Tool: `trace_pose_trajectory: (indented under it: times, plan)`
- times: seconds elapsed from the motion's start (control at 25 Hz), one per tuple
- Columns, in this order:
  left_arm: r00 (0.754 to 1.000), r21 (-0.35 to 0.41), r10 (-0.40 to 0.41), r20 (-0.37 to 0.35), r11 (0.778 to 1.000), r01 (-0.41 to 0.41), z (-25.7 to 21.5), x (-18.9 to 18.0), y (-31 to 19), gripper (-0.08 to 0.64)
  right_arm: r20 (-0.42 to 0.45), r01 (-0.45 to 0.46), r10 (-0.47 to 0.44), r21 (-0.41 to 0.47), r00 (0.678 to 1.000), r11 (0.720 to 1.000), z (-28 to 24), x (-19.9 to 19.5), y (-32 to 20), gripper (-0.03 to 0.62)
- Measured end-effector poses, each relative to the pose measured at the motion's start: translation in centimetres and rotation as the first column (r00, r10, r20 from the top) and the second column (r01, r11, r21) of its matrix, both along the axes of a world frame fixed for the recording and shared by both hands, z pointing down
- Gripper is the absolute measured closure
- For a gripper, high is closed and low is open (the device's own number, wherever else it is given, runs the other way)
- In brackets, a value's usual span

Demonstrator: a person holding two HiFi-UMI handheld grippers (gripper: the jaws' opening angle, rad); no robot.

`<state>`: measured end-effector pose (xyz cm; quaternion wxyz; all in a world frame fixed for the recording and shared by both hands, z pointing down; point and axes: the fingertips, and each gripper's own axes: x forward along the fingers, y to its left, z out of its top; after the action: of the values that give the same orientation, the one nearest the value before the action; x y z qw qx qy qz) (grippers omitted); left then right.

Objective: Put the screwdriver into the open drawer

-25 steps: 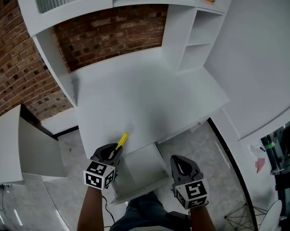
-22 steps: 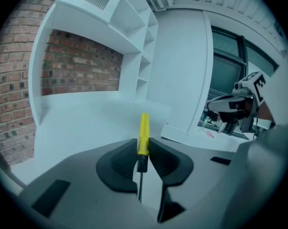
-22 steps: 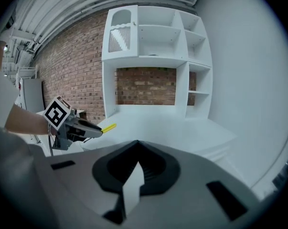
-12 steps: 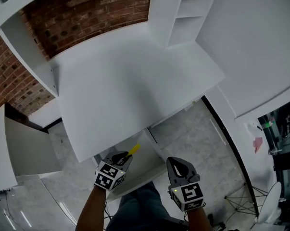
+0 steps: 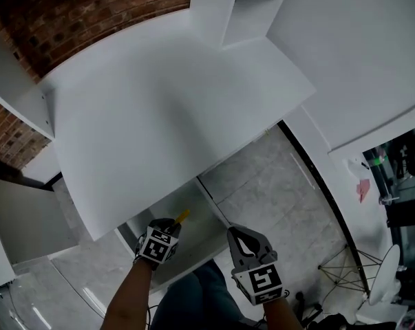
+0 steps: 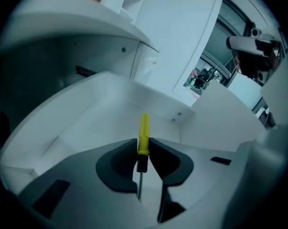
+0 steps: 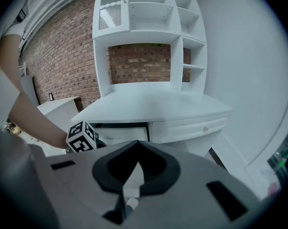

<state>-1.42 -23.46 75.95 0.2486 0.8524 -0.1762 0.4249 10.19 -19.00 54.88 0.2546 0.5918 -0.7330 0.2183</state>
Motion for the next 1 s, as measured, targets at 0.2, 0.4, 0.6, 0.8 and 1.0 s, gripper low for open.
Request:
trace_pose_trajectory:
  times: [0.2,0.4,0.6,0.8,1.0]
  plan:
    - [0.997,0.001,0.010,0.080,1.000,-0.010,3.7,0.0,0.1,0.472,-0.002,-0.012,0.012,-0.011,1.000,1.000,1.7,0.2,-0.1,0.581]
    - [0.991,0.005,0.020,0.131,1.000,-0.021,5.5,0.0,0.6,0.472,-0.013,-0.022,0.022,-0.040,1.000,0.999,2.7,0.5,1.5,0.581]
    - [0.990,0.006,0.016,0.141,1.000,-0.017,5.8,0.1,1.1,0.459,-0.025,-0.047,0.045,-0.050,0.999,0.998,2.6,1.1,2.7,0.581]
    - [0.991,0.007,-0.014,0.133,1.000,0.013,4.5,-0.2,1.0,0.396,-0.030,-0.067,0.067,-0.011,0.997,0.998,1.0,1.3,2.7,0.581]
    - [0.996,0.069,-0.058,0.063,0.996,0.054,-0.6,-0.6,0.2,0.400,-0.039,-0.062,0.063,0.038,0.997,0.997,-2.3,1.2,2.5,0.581]
